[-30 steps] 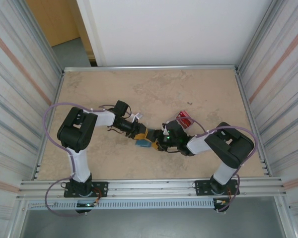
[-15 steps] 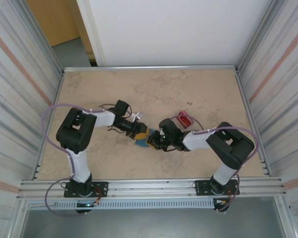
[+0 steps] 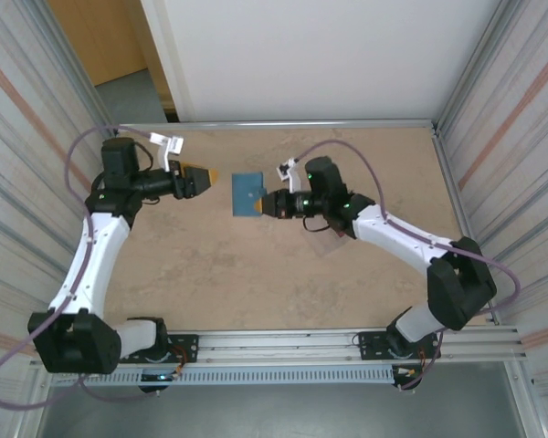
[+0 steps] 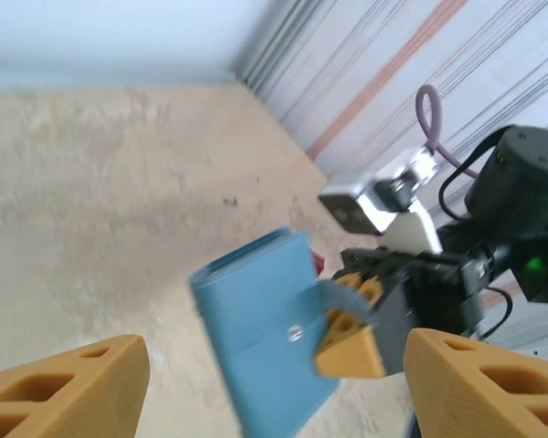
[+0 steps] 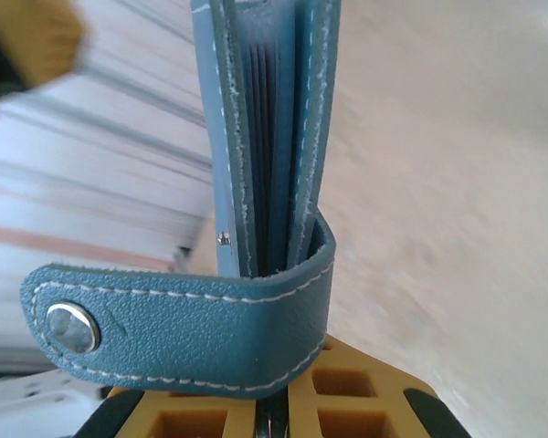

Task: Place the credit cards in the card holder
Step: Pass the card holder.

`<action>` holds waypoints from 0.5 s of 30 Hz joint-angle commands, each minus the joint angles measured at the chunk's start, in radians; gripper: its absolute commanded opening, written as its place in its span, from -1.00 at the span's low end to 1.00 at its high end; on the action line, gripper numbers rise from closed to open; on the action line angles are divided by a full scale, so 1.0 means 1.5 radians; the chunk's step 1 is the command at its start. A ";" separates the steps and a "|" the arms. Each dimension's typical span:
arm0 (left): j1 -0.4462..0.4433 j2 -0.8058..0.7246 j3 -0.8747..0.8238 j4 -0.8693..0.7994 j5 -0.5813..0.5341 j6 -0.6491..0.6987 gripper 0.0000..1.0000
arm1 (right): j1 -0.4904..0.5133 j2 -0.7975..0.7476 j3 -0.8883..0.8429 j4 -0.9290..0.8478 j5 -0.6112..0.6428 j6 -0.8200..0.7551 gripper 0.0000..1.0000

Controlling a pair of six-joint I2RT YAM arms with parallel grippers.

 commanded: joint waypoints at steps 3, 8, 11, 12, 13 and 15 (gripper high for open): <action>0.028 -0.017 -0.169 0.309 0.142 -0.210 0.48 | -0.060 0.014 0.021 0.121 -0.200 -0.030 -1.00; 0.038 -0.021 -0.218 0.483 0.231 -0.281 0.45 | -0.050 0.062 0.046 0.193 -0.306 -0.005 -1.00; 0.014 -0.009 -0.215 0.476 0.245 -0.270 0.46 | -0.042 0.076 0.058 0.194 -0.347 -0.010 -1.00; 0.013 -0.005 -0.213 0.478 0.247 -0.271 0.45 | -0.042 0.076 0.060 0.193 -0.351 -0.010 -1.00; 0.012 0.000 -0.210 0.477 0.248 -0.272 0.42 | -0.043 0.073 0.058 0.193 -0.353 -0.010 -1.00; 0.011 0.006 -0.205 0.467 0.249 -0.263 0.33 | -0.044 0.064 0.054 0.188 -0.354 -0.016 -1.00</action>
